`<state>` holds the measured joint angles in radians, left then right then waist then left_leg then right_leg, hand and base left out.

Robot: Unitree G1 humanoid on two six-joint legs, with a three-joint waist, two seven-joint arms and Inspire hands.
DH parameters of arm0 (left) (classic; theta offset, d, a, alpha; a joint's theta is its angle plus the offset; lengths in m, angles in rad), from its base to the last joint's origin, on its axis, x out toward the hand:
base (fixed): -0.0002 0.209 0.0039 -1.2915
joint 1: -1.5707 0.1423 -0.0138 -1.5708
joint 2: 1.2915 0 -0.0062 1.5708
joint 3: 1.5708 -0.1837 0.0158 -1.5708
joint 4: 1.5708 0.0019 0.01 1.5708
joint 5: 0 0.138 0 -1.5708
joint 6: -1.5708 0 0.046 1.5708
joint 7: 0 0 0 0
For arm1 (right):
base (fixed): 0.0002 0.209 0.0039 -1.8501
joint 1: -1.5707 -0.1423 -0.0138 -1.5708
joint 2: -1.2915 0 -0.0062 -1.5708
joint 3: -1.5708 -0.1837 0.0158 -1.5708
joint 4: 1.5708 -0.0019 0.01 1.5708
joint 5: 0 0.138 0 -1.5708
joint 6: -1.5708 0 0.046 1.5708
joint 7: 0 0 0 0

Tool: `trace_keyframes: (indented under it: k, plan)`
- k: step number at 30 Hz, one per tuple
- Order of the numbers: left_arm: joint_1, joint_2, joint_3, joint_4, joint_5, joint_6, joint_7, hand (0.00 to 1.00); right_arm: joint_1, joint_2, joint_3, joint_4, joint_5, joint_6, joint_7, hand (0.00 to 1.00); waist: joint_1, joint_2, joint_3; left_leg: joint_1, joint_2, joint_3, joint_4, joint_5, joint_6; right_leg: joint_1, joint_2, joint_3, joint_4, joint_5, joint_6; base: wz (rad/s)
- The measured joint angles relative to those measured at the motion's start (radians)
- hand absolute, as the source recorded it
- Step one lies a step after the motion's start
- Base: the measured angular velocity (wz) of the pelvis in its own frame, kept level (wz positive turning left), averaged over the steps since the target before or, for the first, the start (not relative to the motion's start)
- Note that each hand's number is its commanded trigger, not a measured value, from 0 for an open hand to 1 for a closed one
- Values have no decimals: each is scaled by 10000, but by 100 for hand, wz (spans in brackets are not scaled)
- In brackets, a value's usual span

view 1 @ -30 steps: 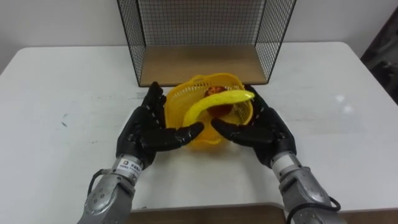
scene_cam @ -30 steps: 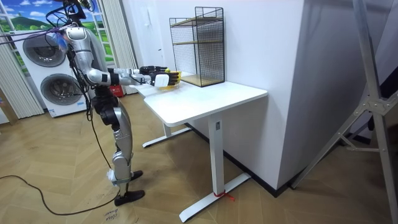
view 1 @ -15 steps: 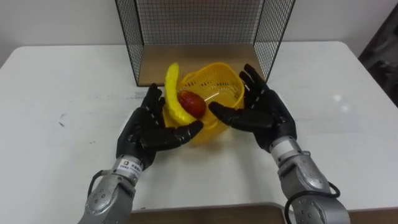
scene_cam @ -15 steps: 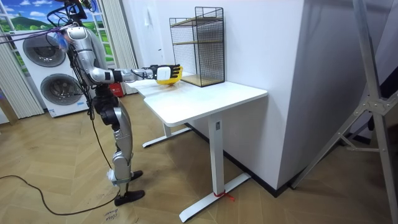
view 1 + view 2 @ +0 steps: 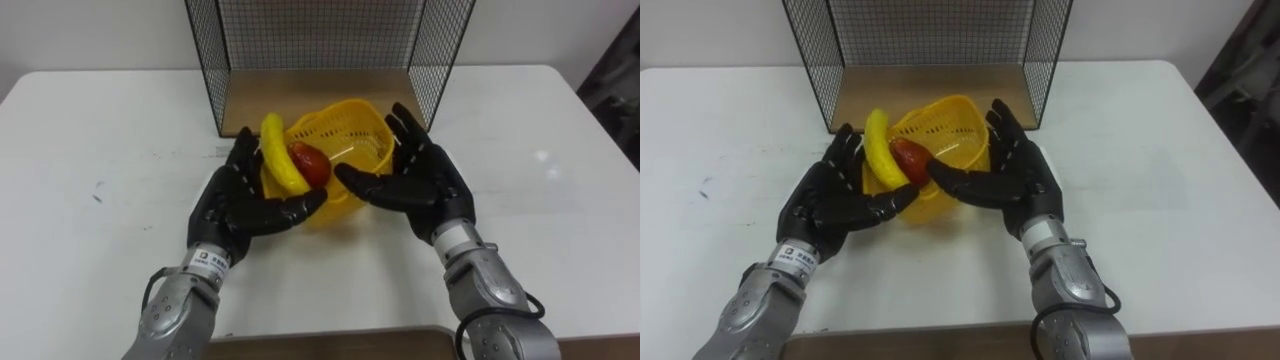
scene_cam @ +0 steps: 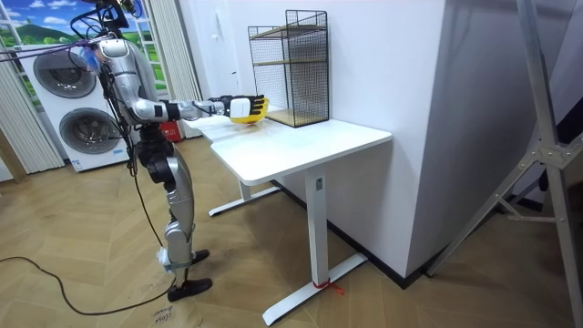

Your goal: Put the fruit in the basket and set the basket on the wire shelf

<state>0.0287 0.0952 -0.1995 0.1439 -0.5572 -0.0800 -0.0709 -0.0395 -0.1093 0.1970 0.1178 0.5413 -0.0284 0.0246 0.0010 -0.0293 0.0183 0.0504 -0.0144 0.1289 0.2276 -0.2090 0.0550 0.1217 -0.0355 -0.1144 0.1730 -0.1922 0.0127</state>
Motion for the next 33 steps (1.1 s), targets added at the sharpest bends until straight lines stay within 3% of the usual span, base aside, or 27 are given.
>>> trace_keyframes:
  k: [15,23,33]
  plan:
    - [-134,91,35,-95,113,10,6,0,1,3,114,260,-1,-273,0,0,16,5,-4,-73,43,14,111,-3,-2,-73,12,-15,137,23,-33,0]
    - [-210,81,200,-1434,197,-12,5,0,0,24,153,245,9,-456,2,0,11,20,-14,-171,45,24,202,-2,-1,-141,8,2,143,23,-35,0]
    - [-238,82,207,-1454,198,-15,6,0,0,20,142,238,31,-461,0,0,5,28,-15,-170,68,8,318,-11,-7,-76,32,-2,170,29,-45,0]
